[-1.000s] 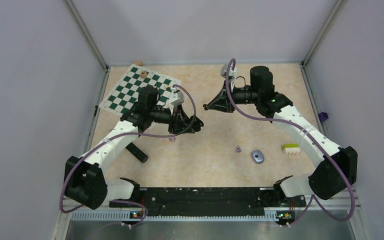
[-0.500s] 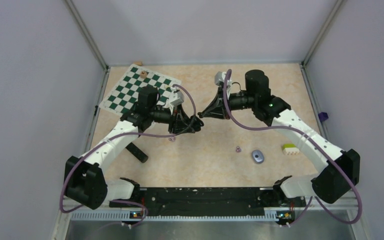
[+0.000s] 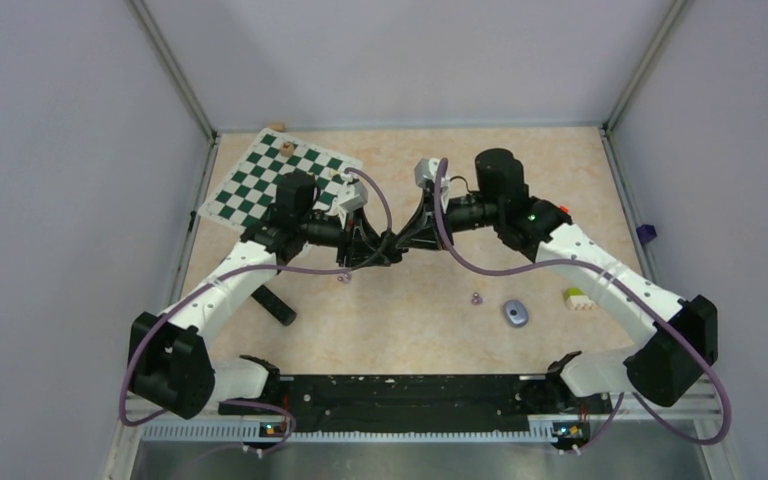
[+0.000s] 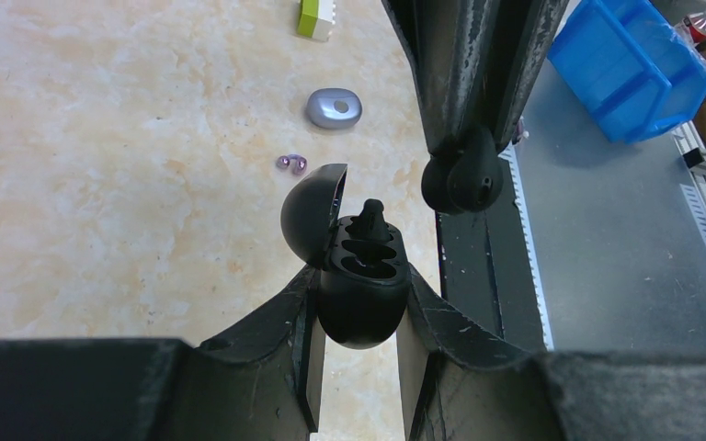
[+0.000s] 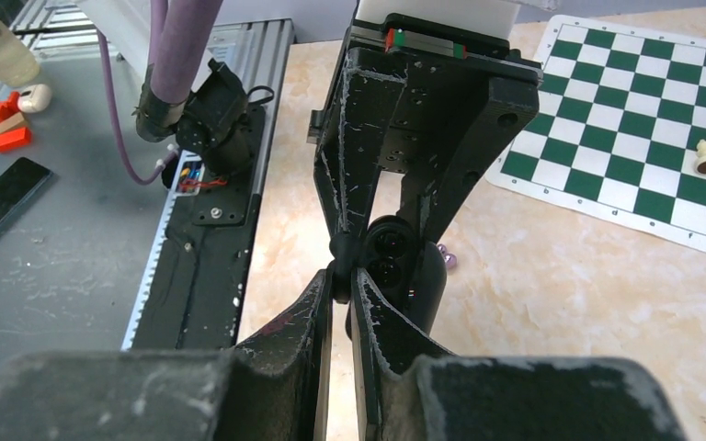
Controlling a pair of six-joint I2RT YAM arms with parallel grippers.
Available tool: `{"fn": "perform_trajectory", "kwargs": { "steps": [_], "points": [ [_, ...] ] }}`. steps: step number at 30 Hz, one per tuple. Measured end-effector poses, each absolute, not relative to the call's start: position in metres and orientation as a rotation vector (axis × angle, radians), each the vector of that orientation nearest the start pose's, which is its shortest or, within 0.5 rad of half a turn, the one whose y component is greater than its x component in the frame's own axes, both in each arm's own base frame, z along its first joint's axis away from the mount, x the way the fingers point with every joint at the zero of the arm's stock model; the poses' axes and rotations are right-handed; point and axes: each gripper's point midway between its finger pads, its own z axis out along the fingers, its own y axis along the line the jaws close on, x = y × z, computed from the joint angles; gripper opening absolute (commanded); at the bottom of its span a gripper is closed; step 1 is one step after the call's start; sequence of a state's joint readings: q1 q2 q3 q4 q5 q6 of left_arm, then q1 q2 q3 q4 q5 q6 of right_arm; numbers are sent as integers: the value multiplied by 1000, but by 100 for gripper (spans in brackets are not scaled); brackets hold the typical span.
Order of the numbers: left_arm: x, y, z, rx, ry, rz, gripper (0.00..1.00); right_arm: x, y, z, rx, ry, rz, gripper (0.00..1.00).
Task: Insert the wireless bluetooth earbuds into the charging case
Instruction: Insert the left earbud into the left side groove of the charging case, then close the charging case with the earbuds inside.
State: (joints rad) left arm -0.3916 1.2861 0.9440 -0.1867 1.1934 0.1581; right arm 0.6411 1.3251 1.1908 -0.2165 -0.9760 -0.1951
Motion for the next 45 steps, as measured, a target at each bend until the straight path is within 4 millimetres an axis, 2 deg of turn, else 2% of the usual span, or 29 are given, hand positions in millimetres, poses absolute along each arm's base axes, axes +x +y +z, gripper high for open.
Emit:
{"fn": "perform_trajectory", "kwargs": {
  "steps": [20, 33, 45],
  "points": [
    [213, -264, 235, 1211, 1576, -1402, 0, 215, 341, 273, -1378, 1444, 1140, 13],
    [213, -264, 233, 1207, 1585, -1402, 0, 215, 346, 268, -1383, 1453, 1117, 14],
    [214, -264, 230, 1204, 1596, -1399, 0, 212, 347, 266, -1380, 1479, 1133, 37]
  ]
}}
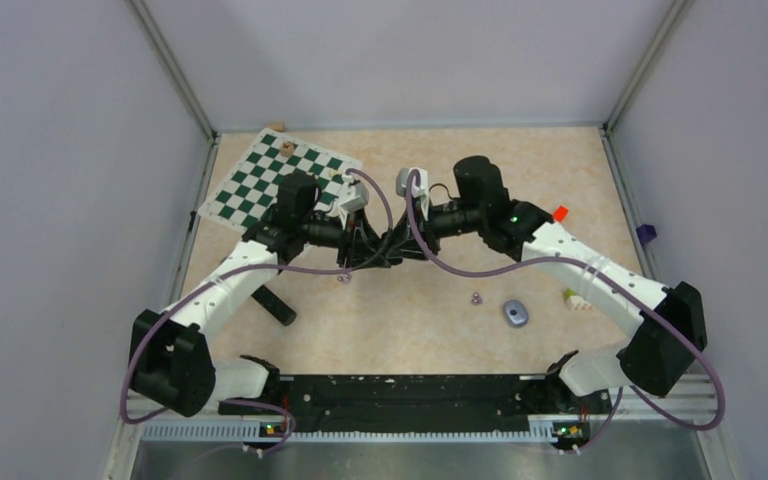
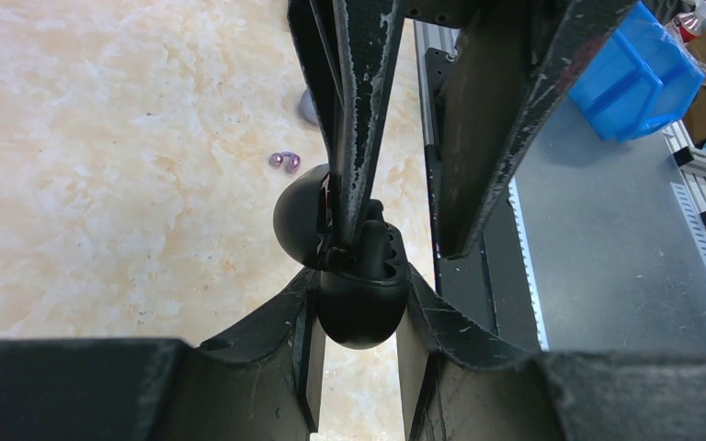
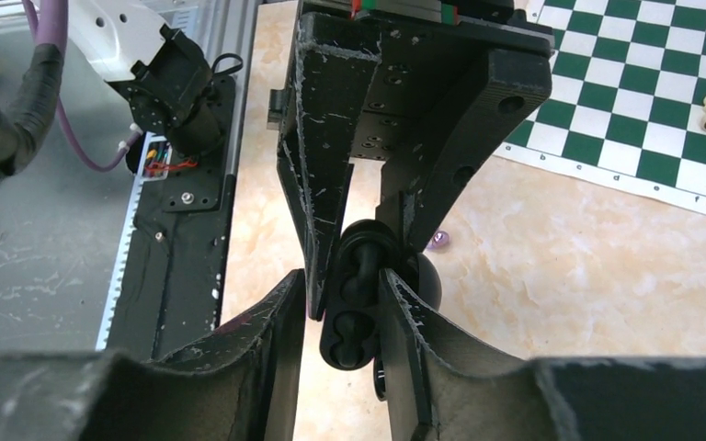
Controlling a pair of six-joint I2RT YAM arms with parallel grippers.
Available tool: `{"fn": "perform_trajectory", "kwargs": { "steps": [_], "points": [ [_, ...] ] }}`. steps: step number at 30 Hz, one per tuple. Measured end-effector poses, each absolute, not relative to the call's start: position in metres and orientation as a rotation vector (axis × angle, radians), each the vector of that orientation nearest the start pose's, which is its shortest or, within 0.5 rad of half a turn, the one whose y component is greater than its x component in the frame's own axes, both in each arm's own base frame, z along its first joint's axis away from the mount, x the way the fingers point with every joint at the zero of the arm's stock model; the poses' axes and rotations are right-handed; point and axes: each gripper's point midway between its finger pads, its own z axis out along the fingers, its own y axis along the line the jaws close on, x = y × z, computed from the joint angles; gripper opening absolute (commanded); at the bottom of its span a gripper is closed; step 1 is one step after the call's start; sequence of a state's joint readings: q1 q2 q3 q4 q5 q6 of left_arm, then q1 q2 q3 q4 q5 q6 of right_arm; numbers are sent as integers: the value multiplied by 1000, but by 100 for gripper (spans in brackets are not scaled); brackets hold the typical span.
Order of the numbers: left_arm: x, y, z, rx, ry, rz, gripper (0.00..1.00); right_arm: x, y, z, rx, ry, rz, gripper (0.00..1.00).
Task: Insert the wireless bluetooth earbuds into the charging case
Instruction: Close the charging case with the earbuds inside.
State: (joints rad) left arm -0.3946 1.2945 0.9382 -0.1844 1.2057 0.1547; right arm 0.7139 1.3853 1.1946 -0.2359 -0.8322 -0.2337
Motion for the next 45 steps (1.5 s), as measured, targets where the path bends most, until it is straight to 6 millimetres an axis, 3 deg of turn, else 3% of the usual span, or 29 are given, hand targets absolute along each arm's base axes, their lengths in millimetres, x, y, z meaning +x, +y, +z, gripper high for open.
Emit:
{"fn": "perform_trajectory", "kwargs": {
  "steps": [7, 14, 20, 28, 32, 37, 45],
  "points": [
    [214, -265, 230, 1206, 1593, -1401, 0, 211, 347, 283, -1379, 1467, 1127, 40],
    [212, -266, 230, 1214, 1587, -1411, 0, 216, 337, 305, -1340, 1440, 1075, 31],
    [212, -266, 230, 1214, 1587, -1412, 0, 226, 335, 304, -1308, 1456, 1017, 26],
    [212, -266, 230, 1214, 1587, -1412, 0, 235, 332, 294, -1305, 1477, 950, 43],
    [211, -266, 230, 1215, 1588, -1412, 0, 236, 332, 292, -1308, 1482, 934, 61],
    [211, -266, 230, 1216, 1587, -1411, 0, 237, 334, 288, -1317, 1482, 916, 68],
    [211, -266, 230, 1217, 1586, -1410, 0, 241, 337, 269, -1331, 1529, 901, 71]
  ]
}}
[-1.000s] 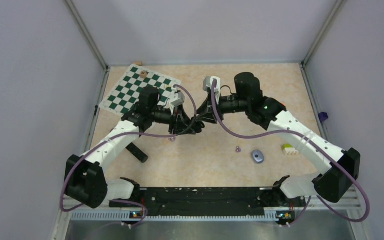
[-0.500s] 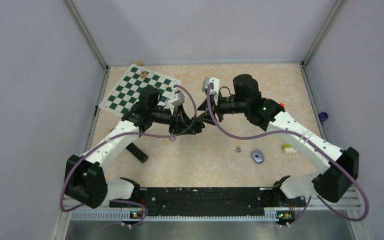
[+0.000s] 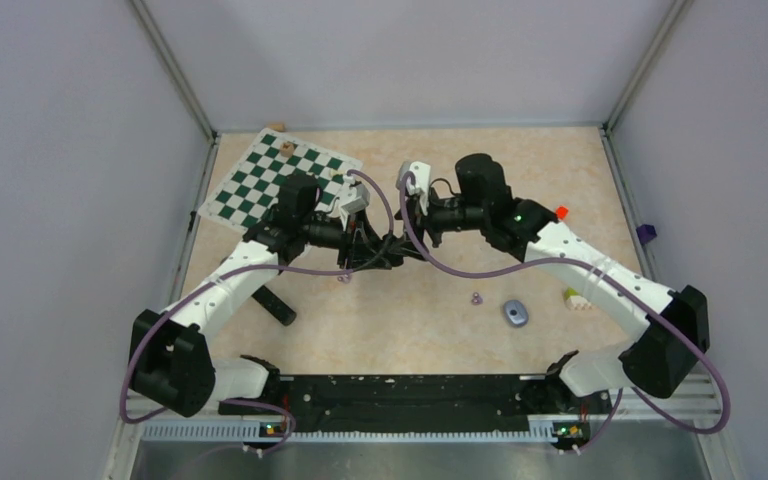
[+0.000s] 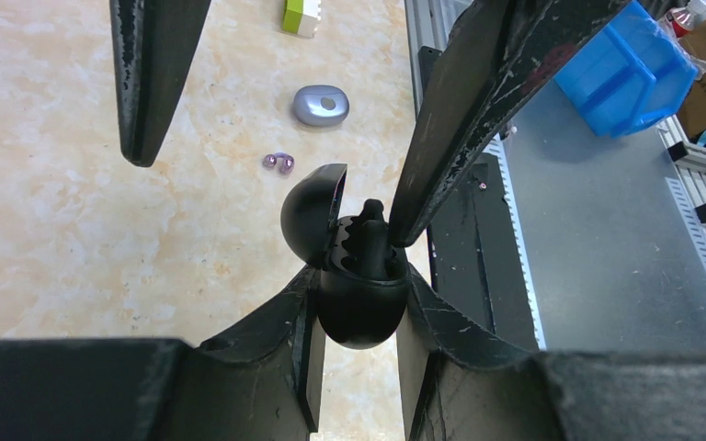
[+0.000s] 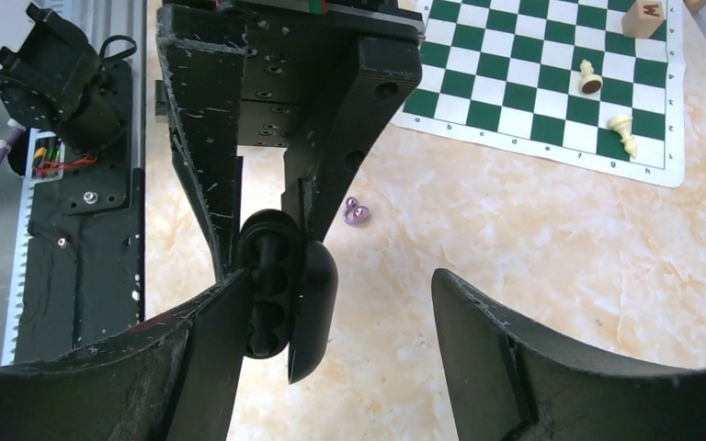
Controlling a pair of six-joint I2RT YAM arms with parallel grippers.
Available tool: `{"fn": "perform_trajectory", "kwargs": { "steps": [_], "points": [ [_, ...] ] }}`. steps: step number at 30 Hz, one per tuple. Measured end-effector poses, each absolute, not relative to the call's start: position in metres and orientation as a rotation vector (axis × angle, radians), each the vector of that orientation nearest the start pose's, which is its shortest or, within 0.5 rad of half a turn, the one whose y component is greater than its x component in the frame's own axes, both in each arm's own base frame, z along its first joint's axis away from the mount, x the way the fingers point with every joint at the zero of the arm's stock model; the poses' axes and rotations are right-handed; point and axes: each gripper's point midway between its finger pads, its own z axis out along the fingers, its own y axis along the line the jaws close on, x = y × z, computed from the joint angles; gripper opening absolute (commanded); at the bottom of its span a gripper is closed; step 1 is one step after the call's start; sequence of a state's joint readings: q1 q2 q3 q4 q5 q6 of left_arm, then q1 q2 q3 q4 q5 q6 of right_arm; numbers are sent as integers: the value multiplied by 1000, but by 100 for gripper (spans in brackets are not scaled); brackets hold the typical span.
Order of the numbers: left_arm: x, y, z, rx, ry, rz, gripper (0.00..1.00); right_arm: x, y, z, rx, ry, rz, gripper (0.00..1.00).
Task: Insert the wireless bluetooth earbuds into the charging case
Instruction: Close the charging case with the earbuds inside.
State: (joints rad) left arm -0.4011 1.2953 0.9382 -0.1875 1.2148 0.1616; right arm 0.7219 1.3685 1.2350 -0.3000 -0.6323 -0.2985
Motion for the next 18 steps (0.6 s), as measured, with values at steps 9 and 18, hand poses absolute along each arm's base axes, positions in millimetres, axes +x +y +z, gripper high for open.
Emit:
{"fn": "perform_trajectory", "kwargs": {
  "steps": [9, 18],
  "points": [
    [214, -265, 228, 1214, 1594, -1390, 0, 246, 337, 267, -1309, 1539, 870, 71],
    [214, -265, 227, 1216, 1593, -1387, 0, 245, 335, 272, -1302, 1528, 863, 72]
  ]
}}
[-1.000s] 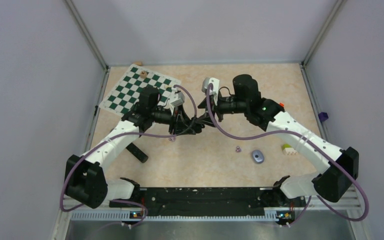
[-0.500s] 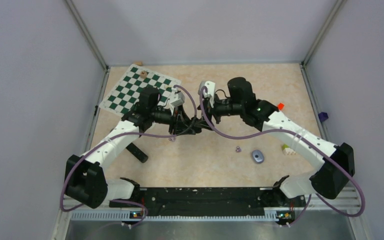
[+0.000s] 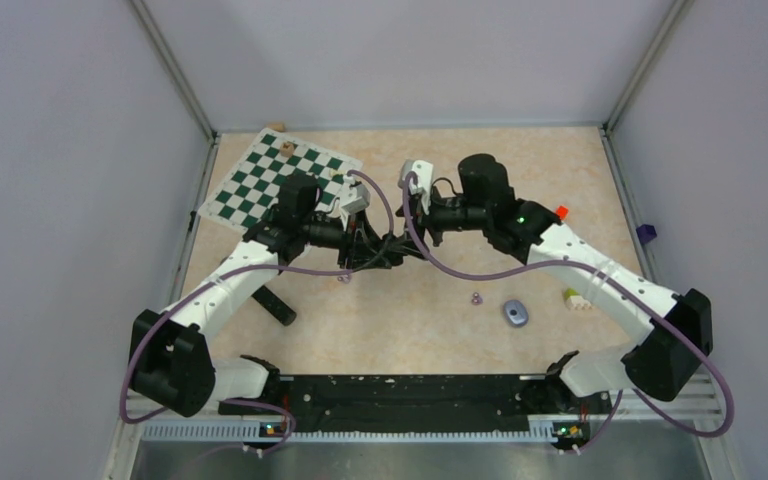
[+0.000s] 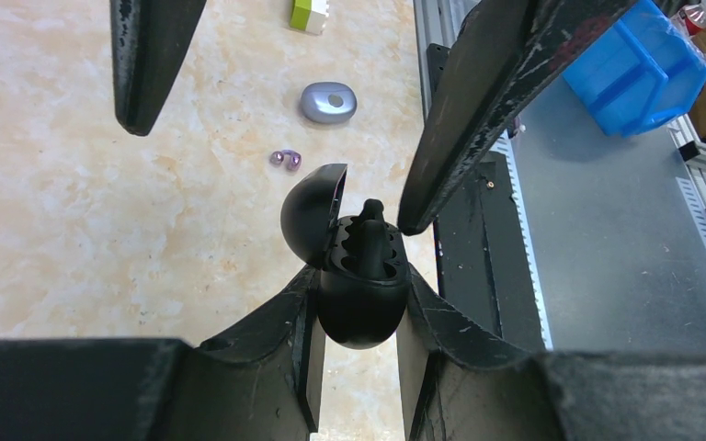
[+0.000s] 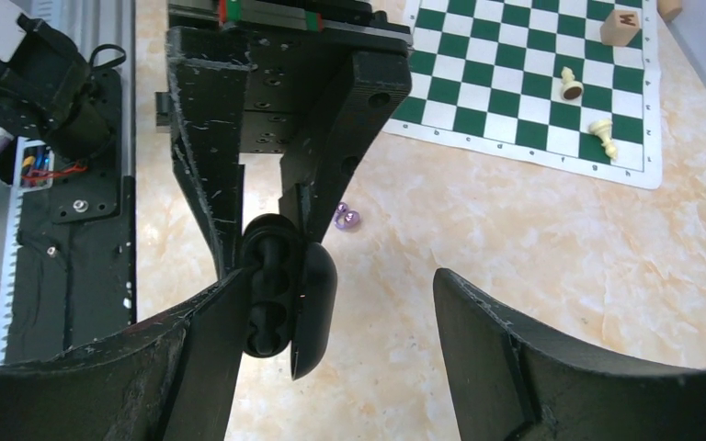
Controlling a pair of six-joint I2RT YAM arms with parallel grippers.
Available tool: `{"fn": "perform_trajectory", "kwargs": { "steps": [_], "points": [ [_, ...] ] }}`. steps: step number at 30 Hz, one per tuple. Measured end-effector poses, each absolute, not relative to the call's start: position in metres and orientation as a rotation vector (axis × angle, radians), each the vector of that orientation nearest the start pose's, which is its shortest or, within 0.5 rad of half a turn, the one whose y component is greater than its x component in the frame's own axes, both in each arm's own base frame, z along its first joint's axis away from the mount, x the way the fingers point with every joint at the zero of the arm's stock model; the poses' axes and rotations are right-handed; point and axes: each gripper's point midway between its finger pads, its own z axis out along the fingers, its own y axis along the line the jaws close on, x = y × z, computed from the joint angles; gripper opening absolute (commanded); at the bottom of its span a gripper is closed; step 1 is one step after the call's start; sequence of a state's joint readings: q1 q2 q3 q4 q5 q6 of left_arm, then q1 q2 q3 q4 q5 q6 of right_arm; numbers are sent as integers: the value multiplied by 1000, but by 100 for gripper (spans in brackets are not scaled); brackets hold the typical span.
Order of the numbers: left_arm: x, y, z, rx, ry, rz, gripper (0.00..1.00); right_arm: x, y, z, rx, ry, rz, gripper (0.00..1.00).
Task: Insert the wireless bluetooth earbuds into the charging case
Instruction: Close the charging case with the earbuds inside.
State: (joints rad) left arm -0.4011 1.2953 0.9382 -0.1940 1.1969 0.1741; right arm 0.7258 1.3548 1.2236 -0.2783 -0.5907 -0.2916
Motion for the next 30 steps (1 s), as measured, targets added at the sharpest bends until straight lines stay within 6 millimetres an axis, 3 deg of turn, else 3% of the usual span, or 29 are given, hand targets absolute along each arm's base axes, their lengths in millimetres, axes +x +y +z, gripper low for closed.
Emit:
{"fn": "perform_trajectory", "kwargs": {
  "steps": [6, 12, 23, 30],
  "points": [
    [213, -265, 228, 1217, 1591, -1391, 0, 243, 331, 277, -1301, 1516, 893, 72],
    [214, -265, 228, 1219, 1588, -1389, 0, 261, 318, 281, -1241, 1529, 842, 72],
    [214, -265, 228, 1223, 1584, -1385, 0, 278, 310, 259, -1212, 1594, 771, 71],
    [213, -265, 227, 1223, 1589, -1387, 0, 267, 314, 245, -1275, 1611, 839, 71]
  ]
}}
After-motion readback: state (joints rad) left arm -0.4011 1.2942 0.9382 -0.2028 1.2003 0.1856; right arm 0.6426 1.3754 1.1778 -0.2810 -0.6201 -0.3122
